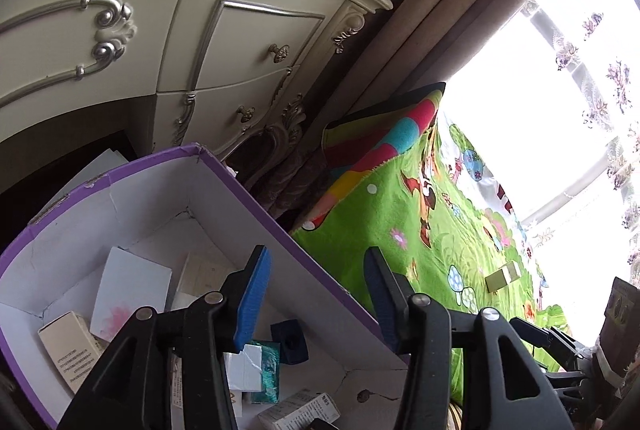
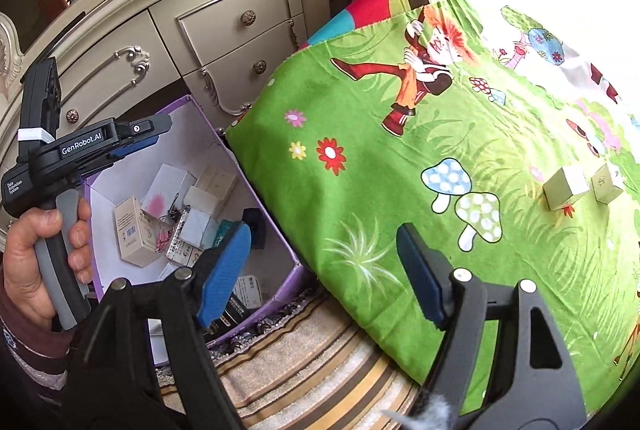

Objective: Organize rigid objects
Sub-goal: 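Move both tools back toward the last two cubes on the sheet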

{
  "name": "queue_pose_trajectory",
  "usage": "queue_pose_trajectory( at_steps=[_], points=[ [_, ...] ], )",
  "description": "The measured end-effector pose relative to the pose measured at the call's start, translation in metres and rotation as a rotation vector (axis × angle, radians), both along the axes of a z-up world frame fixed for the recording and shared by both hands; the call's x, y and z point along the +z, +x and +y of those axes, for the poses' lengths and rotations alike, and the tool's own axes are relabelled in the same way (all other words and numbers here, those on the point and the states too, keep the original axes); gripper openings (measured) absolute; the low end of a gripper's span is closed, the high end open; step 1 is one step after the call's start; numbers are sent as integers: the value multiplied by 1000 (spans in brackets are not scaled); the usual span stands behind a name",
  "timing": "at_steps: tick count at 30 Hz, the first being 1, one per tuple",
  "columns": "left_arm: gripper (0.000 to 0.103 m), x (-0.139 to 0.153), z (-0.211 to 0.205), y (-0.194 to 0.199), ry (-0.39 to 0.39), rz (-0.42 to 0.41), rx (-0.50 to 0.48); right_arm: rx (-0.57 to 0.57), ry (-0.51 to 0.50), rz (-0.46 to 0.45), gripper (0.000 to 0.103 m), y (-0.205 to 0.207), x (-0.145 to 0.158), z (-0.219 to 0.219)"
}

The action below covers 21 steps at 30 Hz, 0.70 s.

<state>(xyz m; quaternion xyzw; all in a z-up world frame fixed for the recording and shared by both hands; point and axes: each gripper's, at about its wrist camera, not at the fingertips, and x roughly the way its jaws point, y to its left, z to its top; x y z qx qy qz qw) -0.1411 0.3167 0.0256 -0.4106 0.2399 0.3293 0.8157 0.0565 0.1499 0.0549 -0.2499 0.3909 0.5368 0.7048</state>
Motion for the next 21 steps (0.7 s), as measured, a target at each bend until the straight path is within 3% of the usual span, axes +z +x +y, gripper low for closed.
queue_pose_trajectory(
  at_steps=[12,21],
  points=[
    [62,14,-40,120,42,36,-254,-138,1,-43,82,74,-1,-38],
    [71,12,-73,202,80,88,-447,-295,2,-38,83,161,-8,-76]
  ],
)
